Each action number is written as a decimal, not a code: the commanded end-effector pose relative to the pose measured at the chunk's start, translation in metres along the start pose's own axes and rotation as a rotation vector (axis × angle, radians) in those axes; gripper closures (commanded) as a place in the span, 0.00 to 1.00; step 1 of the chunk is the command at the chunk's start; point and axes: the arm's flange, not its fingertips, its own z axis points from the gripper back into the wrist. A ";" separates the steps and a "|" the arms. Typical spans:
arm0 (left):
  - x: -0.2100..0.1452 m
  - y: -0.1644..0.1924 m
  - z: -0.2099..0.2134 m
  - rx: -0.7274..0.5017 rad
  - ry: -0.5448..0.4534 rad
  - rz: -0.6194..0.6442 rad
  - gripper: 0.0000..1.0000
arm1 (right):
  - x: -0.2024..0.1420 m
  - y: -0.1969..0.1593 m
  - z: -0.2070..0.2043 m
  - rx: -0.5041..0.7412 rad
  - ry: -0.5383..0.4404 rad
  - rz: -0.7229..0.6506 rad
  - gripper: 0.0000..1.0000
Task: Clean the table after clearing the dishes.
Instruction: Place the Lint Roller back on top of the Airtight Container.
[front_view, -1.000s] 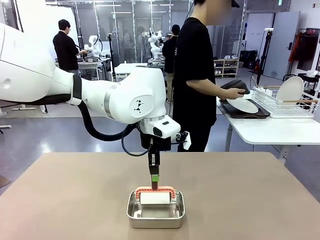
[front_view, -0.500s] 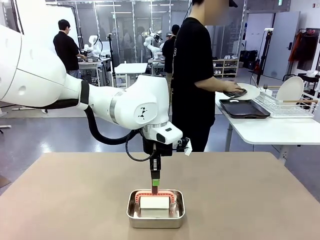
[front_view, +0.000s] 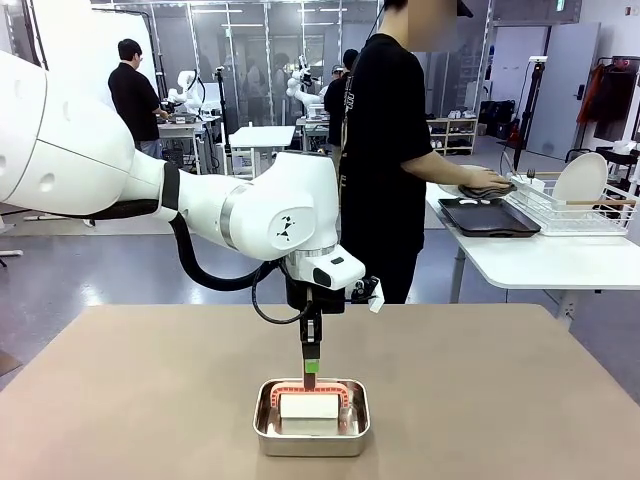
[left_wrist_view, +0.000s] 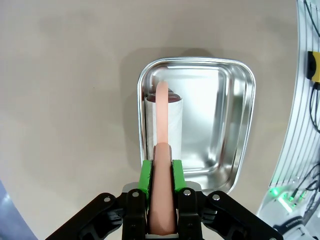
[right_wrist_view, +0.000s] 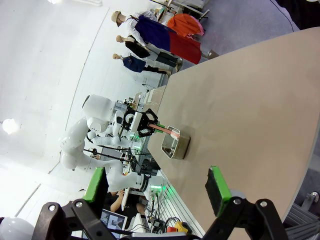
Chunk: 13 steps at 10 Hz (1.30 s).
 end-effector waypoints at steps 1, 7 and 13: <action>-0.001 0.005 -0.010 0.047 0.016 0.007 0.79 | -0.004 0.003 -0.002 -0.010 0.001 0.010 0.00; -0.002 0.007 -0.002 0.050 0.016 0.008 0.79 | -0.004 0.003 -0.002 -0.010 0.001 0.010 0.00; 0.002 0.007 0.001 0.040 0.018 0.009 0.56 | -0.004 0.003 -0.002 -0.010 0.001 0.010 0.00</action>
